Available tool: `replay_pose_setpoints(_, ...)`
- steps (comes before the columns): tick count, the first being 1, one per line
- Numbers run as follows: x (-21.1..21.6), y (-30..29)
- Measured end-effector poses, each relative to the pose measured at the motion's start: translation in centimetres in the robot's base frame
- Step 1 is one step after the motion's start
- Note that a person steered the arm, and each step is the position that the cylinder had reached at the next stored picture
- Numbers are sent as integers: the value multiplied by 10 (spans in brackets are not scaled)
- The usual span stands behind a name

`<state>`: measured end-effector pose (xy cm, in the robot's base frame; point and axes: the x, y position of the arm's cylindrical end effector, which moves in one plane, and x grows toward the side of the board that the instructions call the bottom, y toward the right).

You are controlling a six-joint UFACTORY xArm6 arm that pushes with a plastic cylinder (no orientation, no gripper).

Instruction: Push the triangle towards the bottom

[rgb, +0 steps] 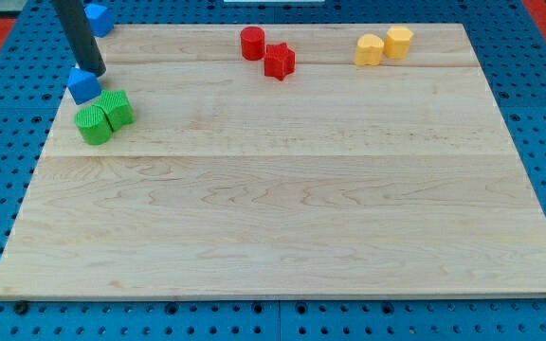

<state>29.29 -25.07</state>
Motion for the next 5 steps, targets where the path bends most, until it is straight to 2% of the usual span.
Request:
replay_pose_setpoints(1, -20, -10)
replay_pose_setpoints(2, 38, 3)
replay_pose_setpoints(3, 66, -9)
replay_pose_setpoints(4, 40, -8)
replay_pose_setpoints(5, 68, -20)
